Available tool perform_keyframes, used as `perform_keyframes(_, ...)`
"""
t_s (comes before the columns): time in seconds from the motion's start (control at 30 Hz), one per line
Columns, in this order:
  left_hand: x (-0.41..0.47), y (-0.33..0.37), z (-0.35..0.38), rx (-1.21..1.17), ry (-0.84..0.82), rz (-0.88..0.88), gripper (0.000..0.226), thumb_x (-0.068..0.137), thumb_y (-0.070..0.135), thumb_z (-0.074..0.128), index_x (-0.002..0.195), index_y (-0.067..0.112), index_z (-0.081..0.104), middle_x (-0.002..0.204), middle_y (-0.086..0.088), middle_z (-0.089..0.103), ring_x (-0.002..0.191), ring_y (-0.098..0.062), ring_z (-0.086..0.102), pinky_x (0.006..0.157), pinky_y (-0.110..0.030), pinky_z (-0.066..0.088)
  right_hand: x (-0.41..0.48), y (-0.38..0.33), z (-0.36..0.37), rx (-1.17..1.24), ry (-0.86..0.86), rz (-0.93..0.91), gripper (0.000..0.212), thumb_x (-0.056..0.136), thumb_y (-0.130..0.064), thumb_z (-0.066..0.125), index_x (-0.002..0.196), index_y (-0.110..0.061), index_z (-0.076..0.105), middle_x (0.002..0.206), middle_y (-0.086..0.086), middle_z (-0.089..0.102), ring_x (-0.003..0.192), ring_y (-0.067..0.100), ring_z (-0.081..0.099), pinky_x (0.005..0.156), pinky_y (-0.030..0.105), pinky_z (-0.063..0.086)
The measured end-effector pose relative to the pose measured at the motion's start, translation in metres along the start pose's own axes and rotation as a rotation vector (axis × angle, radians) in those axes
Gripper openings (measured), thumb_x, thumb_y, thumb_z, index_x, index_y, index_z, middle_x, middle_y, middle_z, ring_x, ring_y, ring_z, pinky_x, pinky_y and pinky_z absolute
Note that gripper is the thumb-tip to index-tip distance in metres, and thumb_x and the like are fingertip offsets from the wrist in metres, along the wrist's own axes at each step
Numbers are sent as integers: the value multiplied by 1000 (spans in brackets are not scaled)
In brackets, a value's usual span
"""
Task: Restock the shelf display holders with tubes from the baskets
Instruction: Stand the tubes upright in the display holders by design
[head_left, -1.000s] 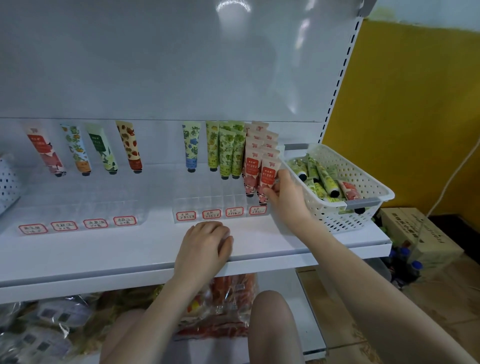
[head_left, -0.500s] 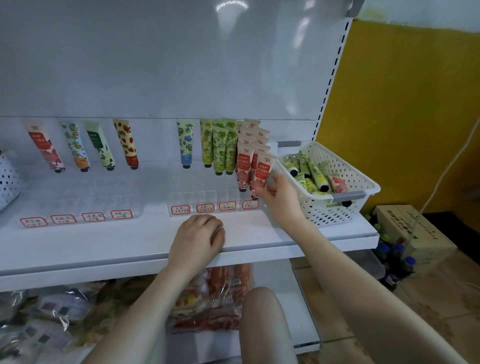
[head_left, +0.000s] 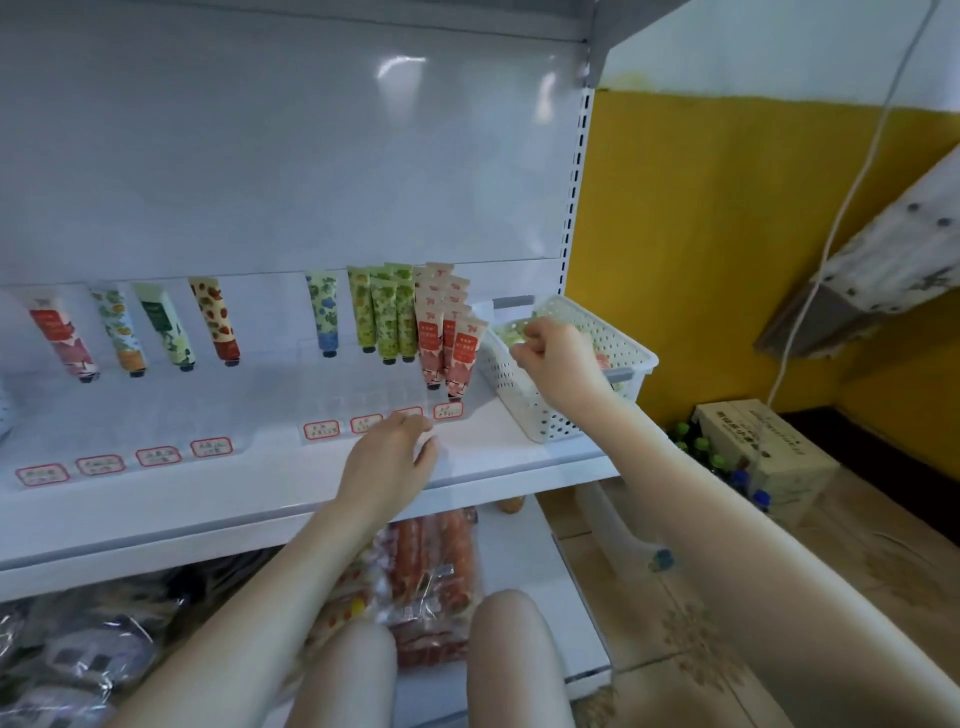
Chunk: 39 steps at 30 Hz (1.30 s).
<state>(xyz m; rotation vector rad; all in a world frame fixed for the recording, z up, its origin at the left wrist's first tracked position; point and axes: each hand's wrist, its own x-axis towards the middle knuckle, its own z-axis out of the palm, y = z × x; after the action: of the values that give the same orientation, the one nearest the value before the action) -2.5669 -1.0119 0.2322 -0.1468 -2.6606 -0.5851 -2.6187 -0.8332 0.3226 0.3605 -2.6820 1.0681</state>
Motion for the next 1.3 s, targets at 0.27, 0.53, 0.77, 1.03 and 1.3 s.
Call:
perform_keyframes(0.27, 31, 40, -14, -144, 48, 90, 24, 93, 20, 50, 108, 7, 63, 104, -12, 63, 97, -30, 58, 75, -38, 47, 18, 25, -51, -144, 45, 115, 29, 93, -11, 50, 110, 11, 57, 106, 30, 62, 98, 43, 59, 82, 46, 53)
perform_keyframes(0.53, 53, 55, -8, -181, 81, 142, 23, 93, 20, 50, 108, 10, 65, 104, -7, 65, 95, -26, 59, 69, -31, 40, 51, 24, -50, -139, -1, 46, 23, 92, -15, 54, 98, 5, 64, 94, 19, 68, 76, 25, 58, 67, 31, 47)
perform_keyframes(0.77, 24, -7, 19, -37, -41, 66, 32, 88, 29, 44, 95, 9, 69, 94, -7, 68, 90, -28, 62, 73, -35, 51, 80, -13, 19, -91, -135, -55, 39, 87, -26, 63, 109, 6, 59, 100, 17, 64, 86, 28, 58, 75, 34, 47)
perform_keyframes(1.03, 12, -28, 44, 14, -78, 145, 34, 83, 32, 40, 78, 15, 69, 80, 4, 67, 76, -17, 62, 73, -25, 43, 79, -9, 43, -78, -55, -150, 18, 90, -17, 58, 96, -1, 65, 95, 12, 67, 81, 22, 59, 71, 31, 47)
perform_keyframes(1.3, 12, -25, 44, -5, -62, 152, 32, 81, 29, 41, 78, 15, 70, 81, 2, 68, 75, -18, 63, 70, -29, 52, 81, -13, 51, -155, -45, -194, 23, 91, -15, 55, 103, 1, 66, 100, 17, 67, 91, 31, 61, 76, 33, 47)
